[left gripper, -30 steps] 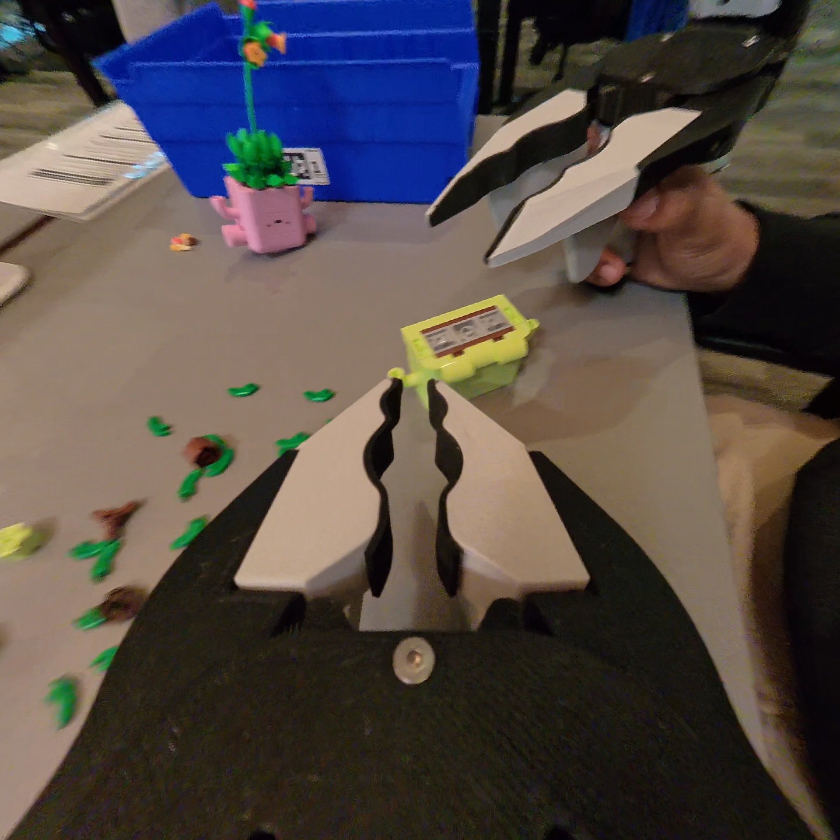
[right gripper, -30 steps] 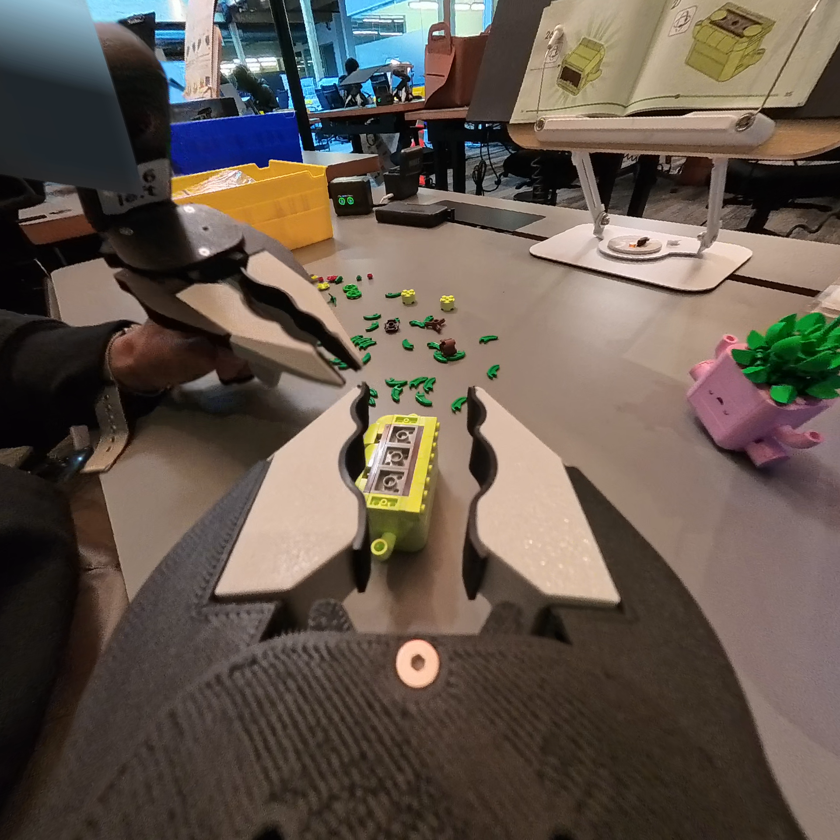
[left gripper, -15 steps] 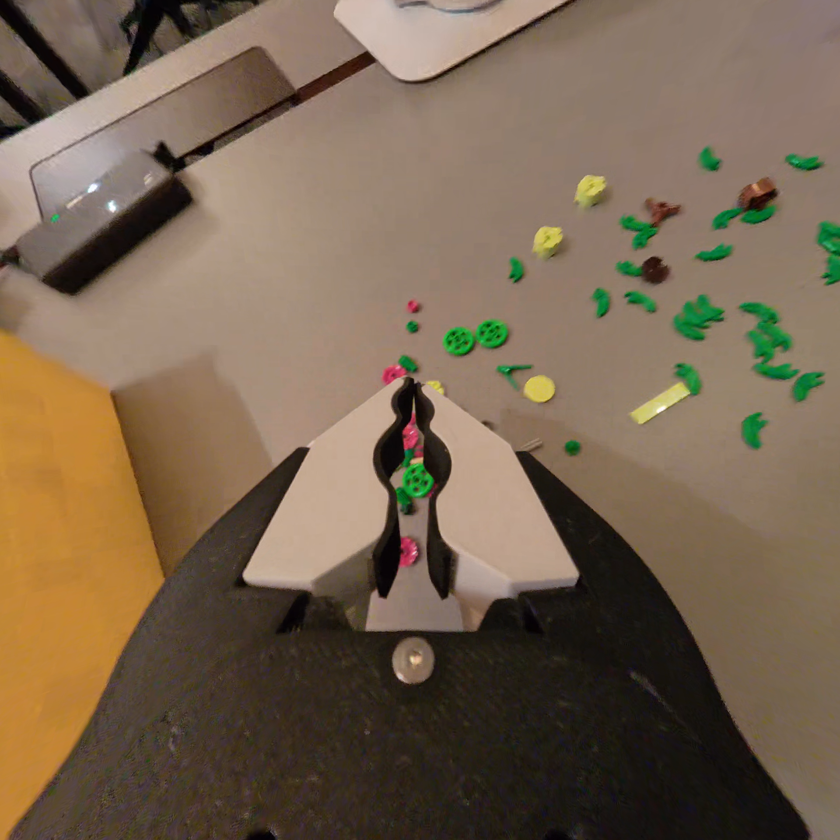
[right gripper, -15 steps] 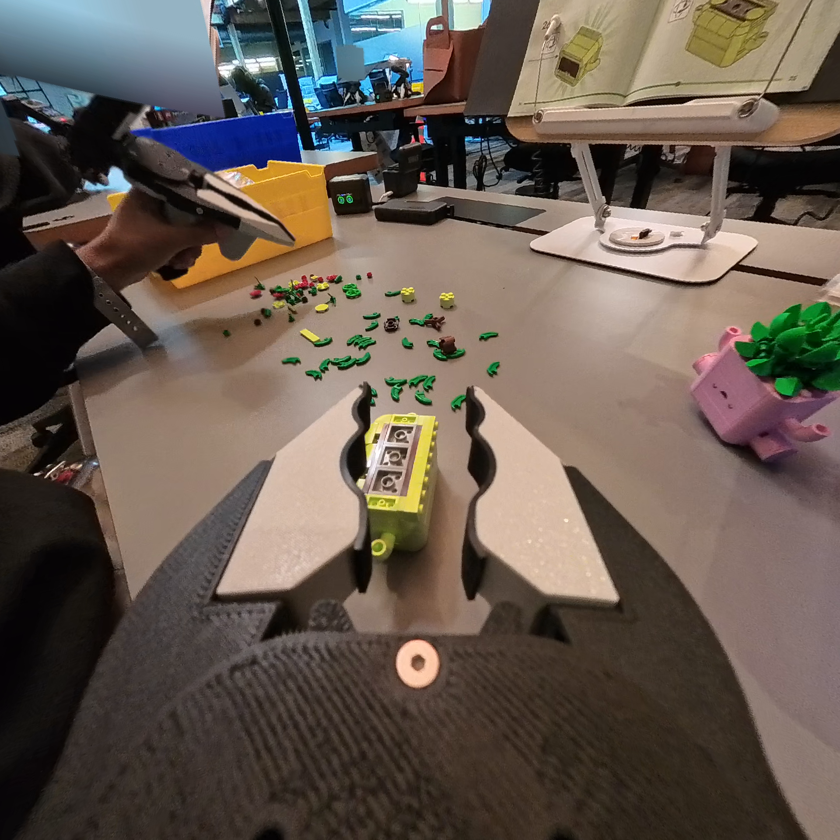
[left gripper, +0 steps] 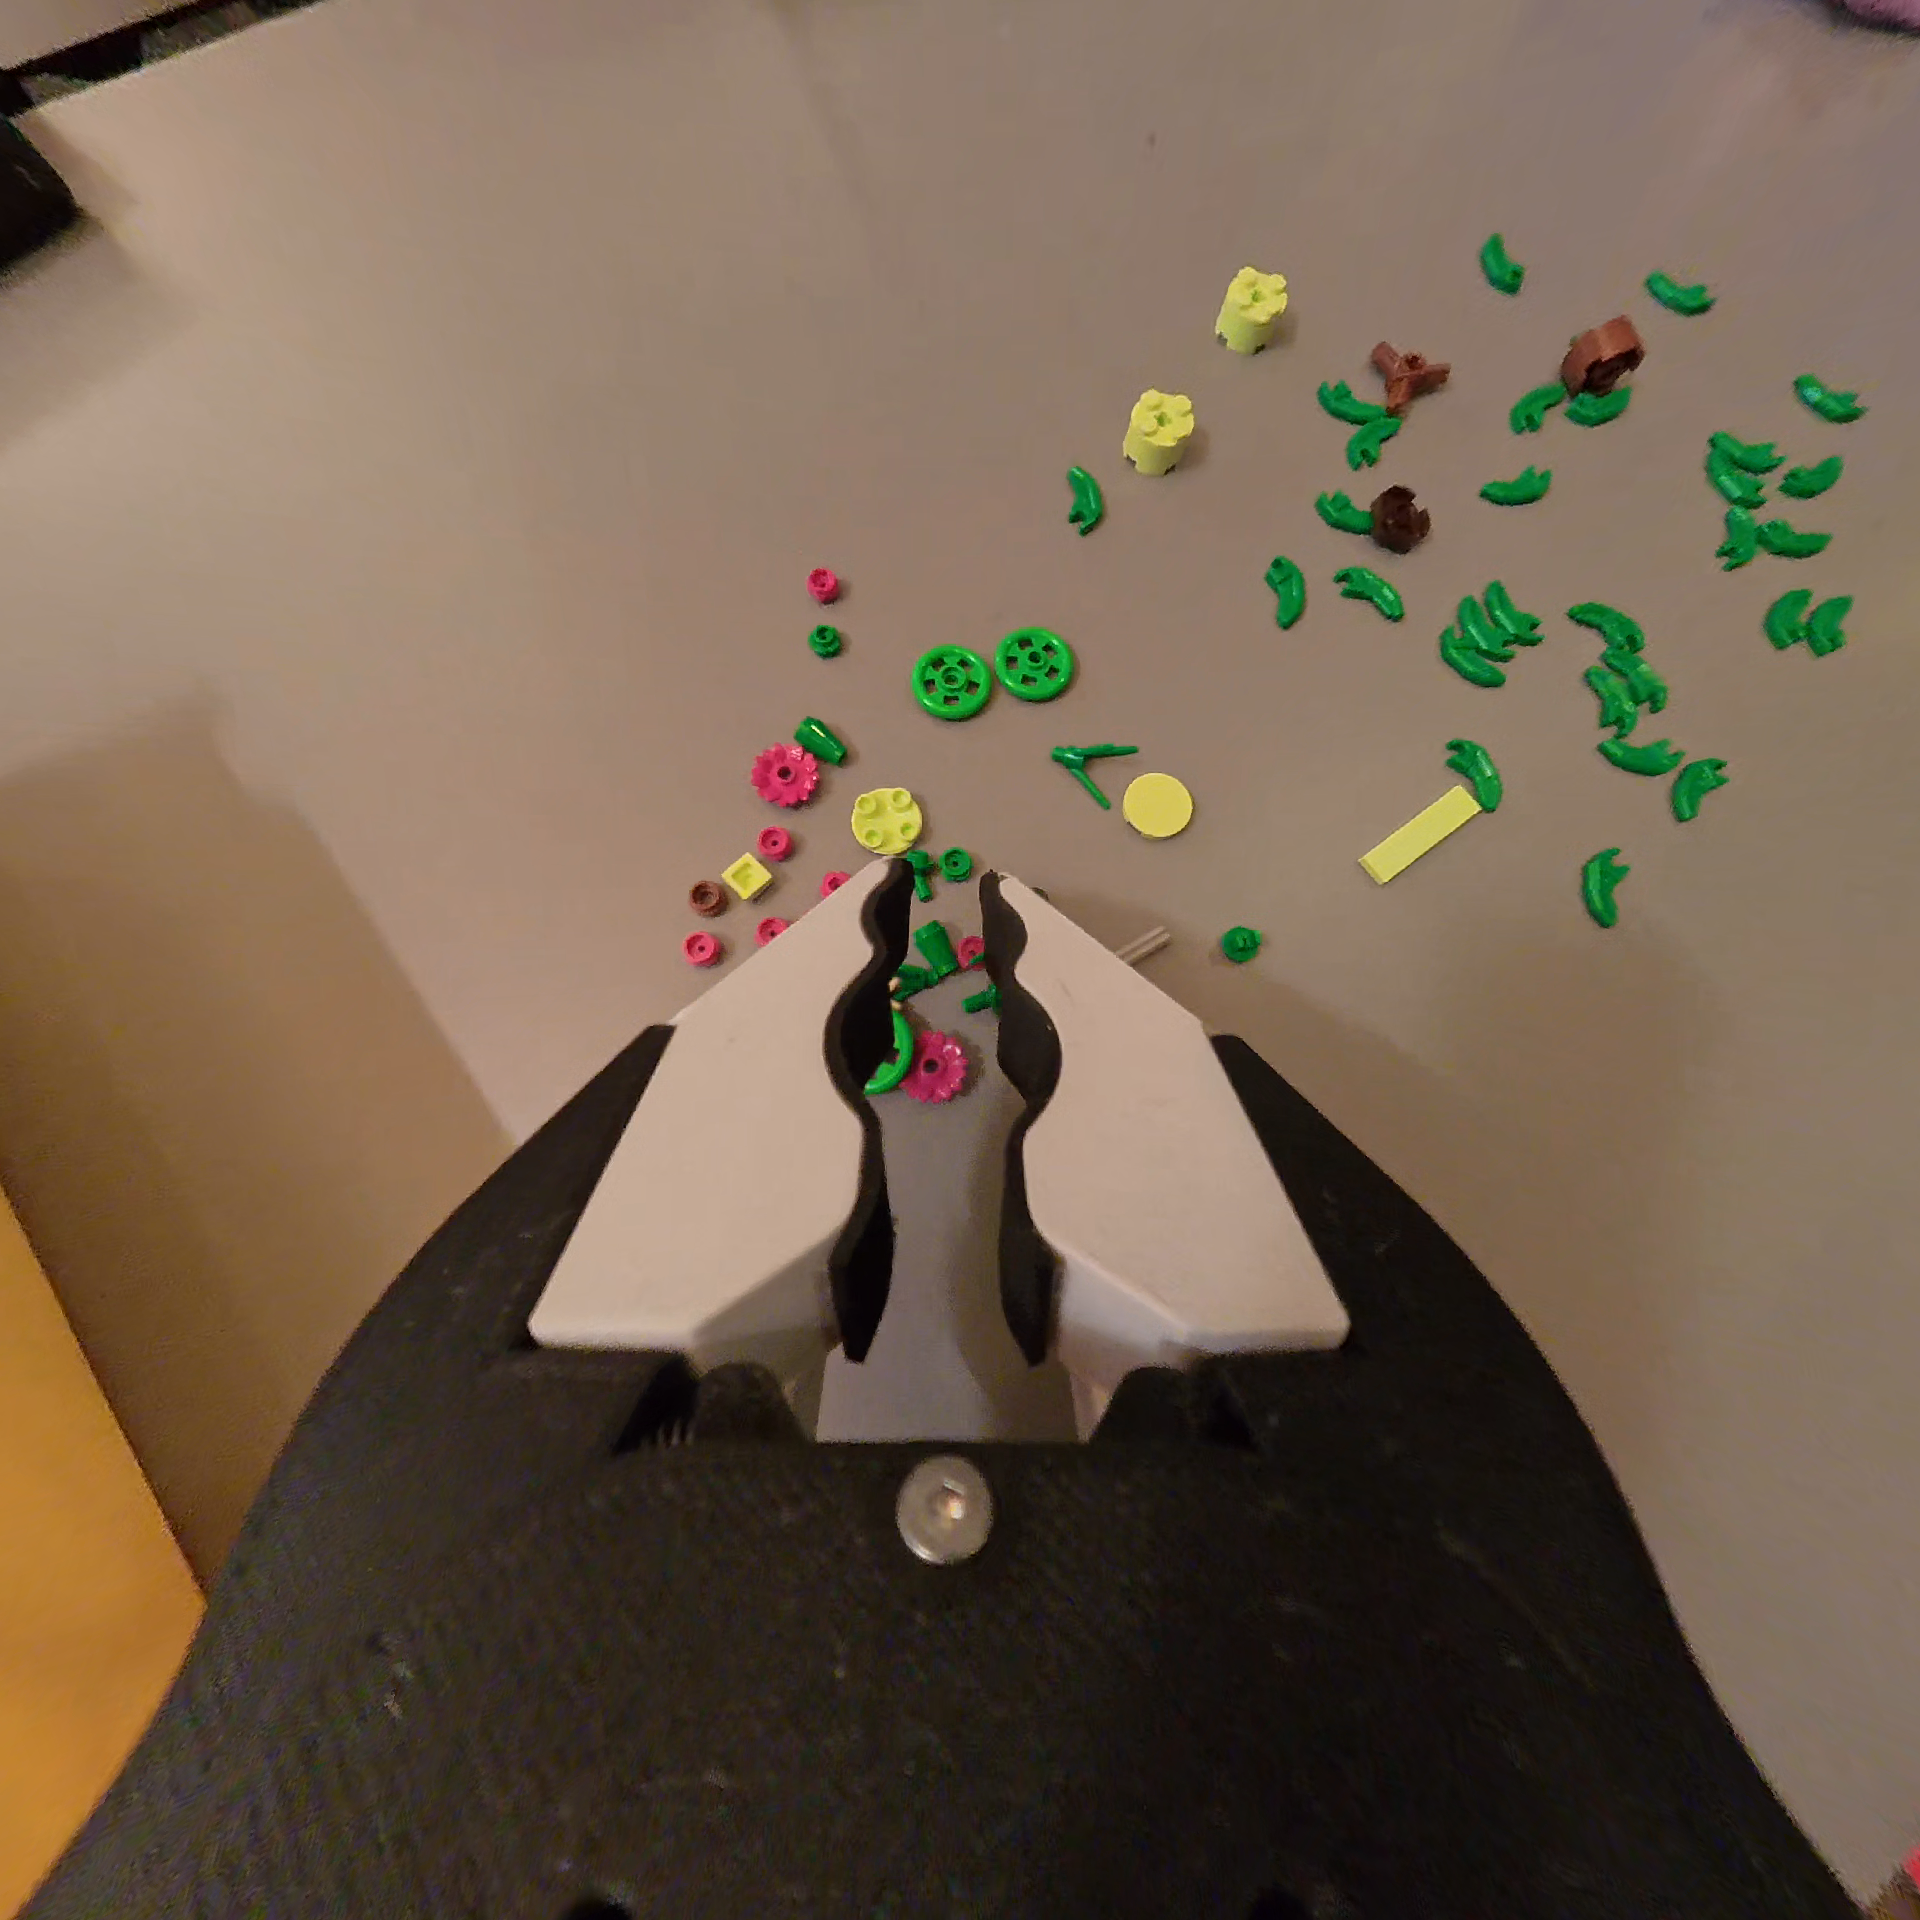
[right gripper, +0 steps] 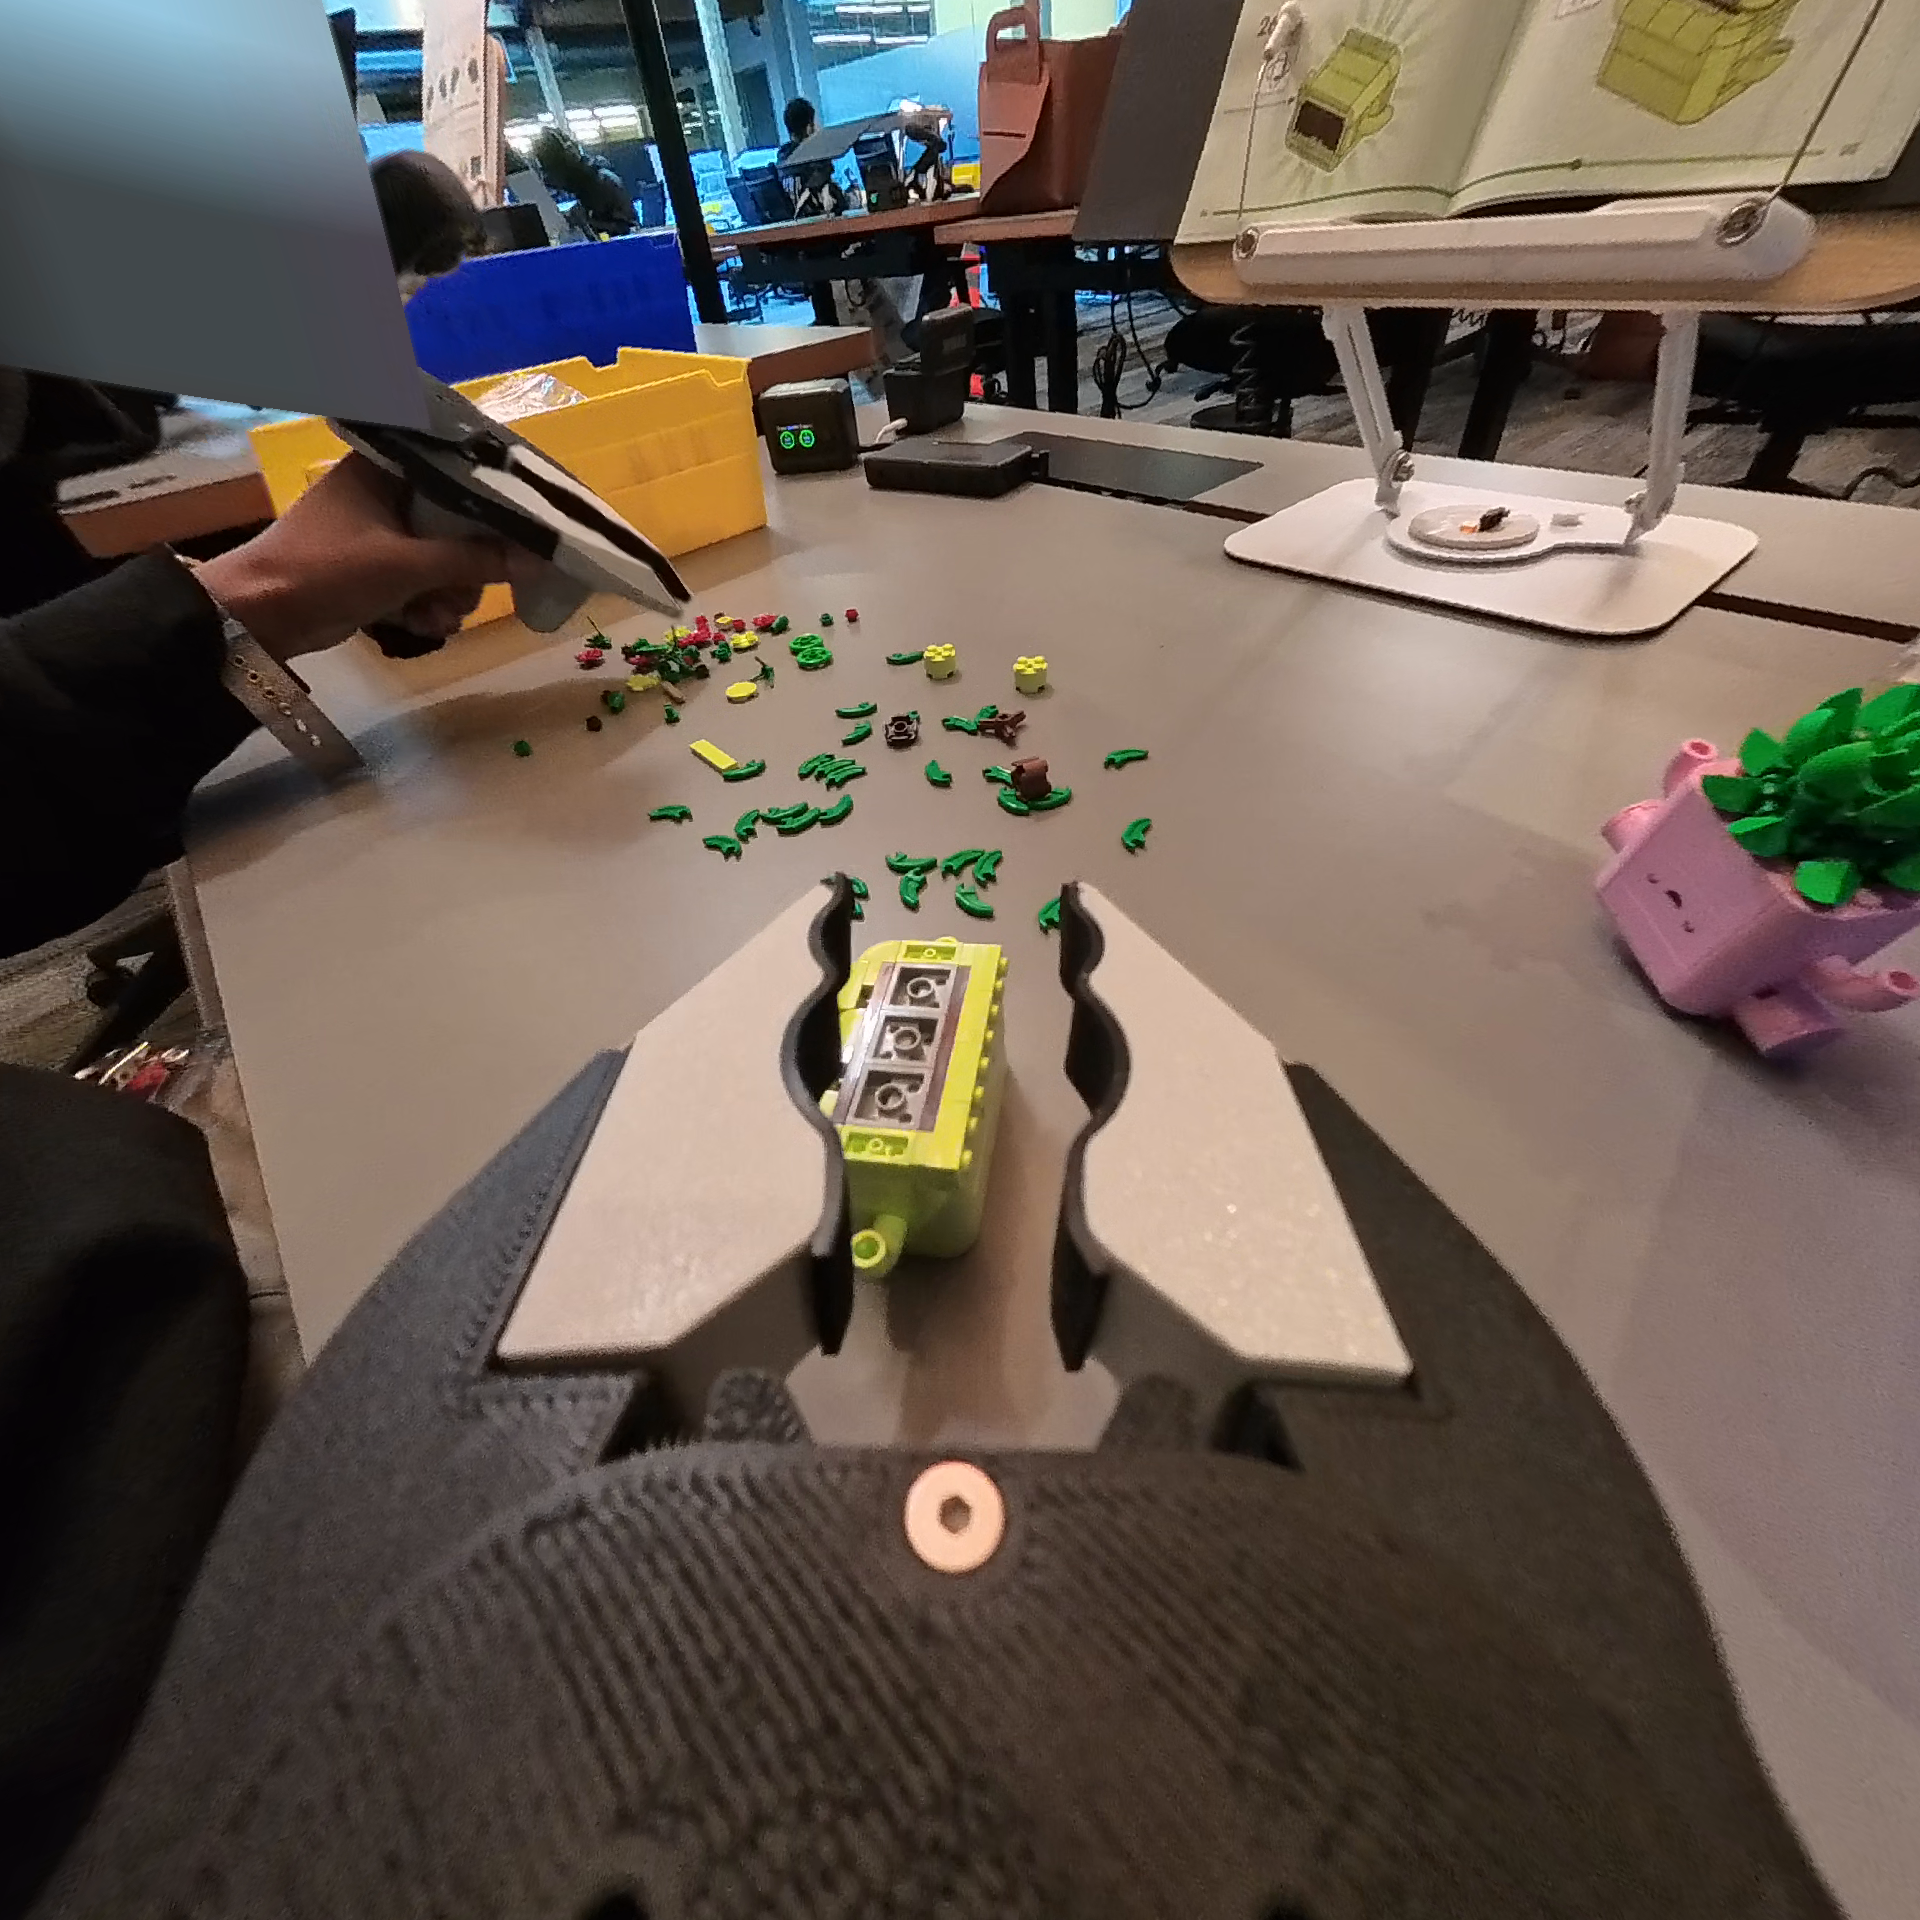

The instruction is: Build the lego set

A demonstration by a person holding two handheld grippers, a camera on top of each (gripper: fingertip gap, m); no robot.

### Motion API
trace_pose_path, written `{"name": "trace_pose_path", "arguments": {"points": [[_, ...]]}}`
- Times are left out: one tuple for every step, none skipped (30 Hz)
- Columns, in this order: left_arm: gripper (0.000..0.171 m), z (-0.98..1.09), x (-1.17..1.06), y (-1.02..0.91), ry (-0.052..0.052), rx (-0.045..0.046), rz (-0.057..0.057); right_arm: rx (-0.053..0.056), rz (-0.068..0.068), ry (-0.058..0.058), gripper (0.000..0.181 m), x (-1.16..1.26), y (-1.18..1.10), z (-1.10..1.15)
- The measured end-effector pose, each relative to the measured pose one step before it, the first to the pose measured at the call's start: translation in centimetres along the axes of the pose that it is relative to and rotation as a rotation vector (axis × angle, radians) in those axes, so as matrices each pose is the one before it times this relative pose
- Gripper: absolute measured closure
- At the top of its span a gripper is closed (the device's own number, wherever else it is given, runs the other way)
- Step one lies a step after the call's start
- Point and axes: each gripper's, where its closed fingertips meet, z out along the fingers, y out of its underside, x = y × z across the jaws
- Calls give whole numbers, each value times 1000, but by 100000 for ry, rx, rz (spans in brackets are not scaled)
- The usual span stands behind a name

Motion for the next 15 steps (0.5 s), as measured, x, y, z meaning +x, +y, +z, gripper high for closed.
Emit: {"name": "trace_pose_path", "arguments": {"points": [[159,-250,202,-94,2404,1184,-797,225,-634,446,143,-11,-34,-17],[159,-148,516,23,4084,382,66,190,-646,469,143,-14,-20,-13],[158,-29,477,199,3311,-772,866,9,-501,316,143,-15,-3,2],[155,90,322,339,1448,-1765,2255,-197,-334,71,144,-31,27,16],[152,137,-38,310,-1844,-1656,3196,-254,-202,-48,144,-24,30,26],[151,67,-134,4,-3369,149,3874,-95,-60,-37,143,-12,20,14],[152,-35,91,-378,-2231,2247,3727,219,102,8,144,16,-35,-25],[152,-125,242,-638,-861,3319,2395,596,364,43,144,40,-77,-69],[152,-152,404,-837,597,3921,885,1058,546,12,144,60,-133,-108],[152,-127,596,-934,2027,4418,81,1519,509,152,144,72,-194,-166],[150,-31,636,-827,2024,3674,31,1697,457,317,144,97,-220,-176],[149,76,651,-669,1693,2692,574,1591,447,223,144,84,-203,-168],[148,202,694,-490,1284,1401,1462,1391,380,140,144,86,-196,-131],[147,301,652,-326,547,143,2339,1106,313,205,144,76,-143,-96],[145,392,739,-391,462,618,2806,720,234,58,144,57,-108,-52]]}}
